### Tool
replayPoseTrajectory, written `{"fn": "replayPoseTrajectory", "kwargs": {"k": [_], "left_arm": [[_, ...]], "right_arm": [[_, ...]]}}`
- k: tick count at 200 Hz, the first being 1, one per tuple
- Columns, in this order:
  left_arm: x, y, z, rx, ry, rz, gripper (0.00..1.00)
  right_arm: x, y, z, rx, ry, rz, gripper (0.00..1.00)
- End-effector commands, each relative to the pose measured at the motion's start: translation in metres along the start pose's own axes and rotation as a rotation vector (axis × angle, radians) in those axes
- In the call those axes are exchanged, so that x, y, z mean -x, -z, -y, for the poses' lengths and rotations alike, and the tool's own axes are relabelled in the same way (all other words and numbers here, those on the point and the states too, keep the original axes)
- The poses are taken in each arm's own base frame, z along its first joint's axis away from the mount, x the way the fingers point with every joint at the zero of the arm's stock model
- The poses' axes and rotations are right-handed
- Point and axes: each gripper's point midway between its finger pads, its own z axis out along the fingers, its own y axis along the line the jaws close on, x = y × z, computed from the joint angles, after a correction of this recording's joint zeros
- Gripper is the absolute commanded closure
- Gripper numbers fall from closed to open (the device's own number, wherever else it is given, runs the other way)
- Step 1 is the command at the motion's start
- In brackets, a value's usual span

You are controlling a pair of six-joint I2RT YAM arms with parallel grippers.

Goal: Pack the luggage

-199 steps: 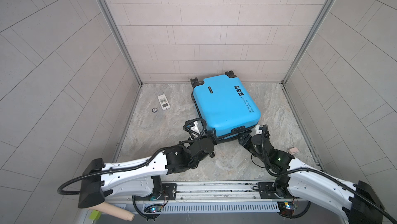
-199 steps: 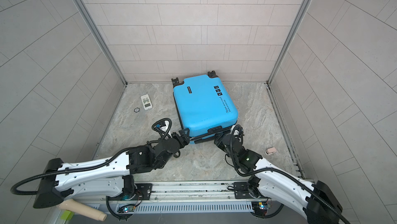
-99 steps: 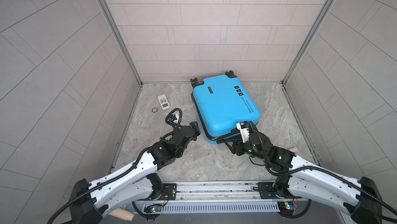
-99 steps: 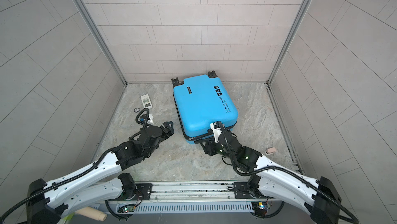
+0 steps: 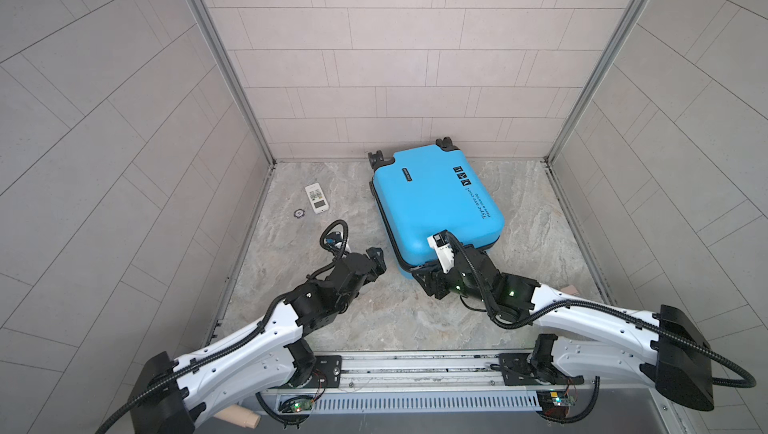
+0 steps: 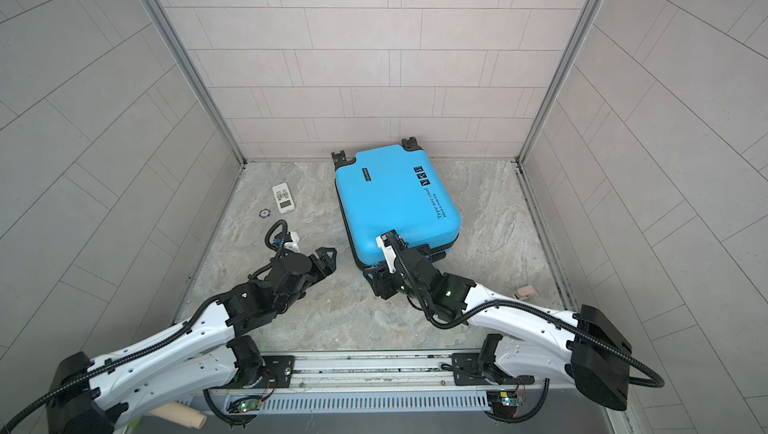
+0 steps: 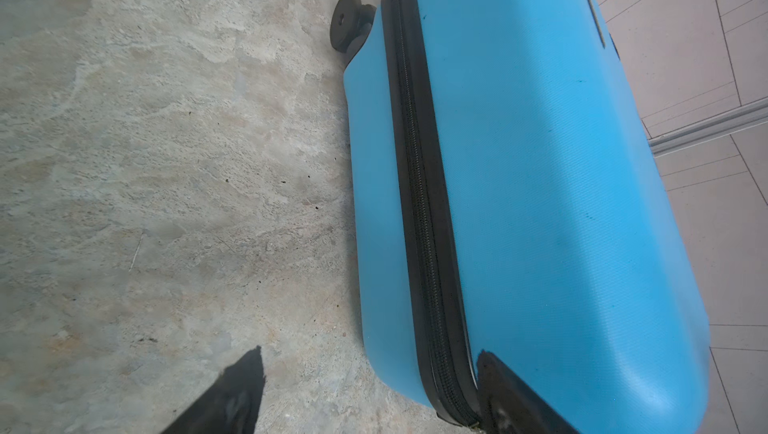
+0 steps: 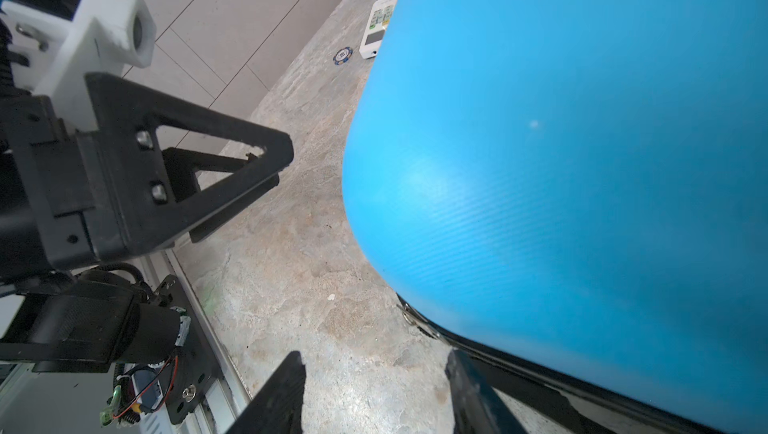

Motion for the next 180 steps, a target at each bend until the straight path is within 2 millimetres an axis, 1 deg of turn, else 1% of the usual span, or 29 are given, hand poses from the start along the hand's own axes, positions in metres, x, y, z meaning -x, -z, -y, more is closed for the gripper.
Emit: {"fn": "replayPoseTrajectory", "kwargs": {"k": [1,59,118,141,180], "left_arm": [[0.002,0.001,-0.009,0.010,0.036,0.022,0.15],[-0.001,0.003,-0.013,0.008,0.050,0.016,0.15],[-0.007,0.000,-0.020,0.012,0.067,0.007,0.15],[-0.010,-0.001,-0.024,0.015,0.071,0.000,0.15],[-0.013,-0.003,-0.028,0.021,0.079,-0.003,0.15]], "right_arm": [[0.009,-0.003,0.001,-0.029,0.022,0.027,0.41],[0.007,-0.014,0.003,-0.046,0.037,0.014,0.40],[0.009,-0.025,-0.002,-0.031,0.043,0.010,0.40],[0.010,-0.030,-0.012,0.019,0.049,-0.001,0.40],[0.004,-0.031,-0.051,0.227,0.057,-0.054,0.41]]}}
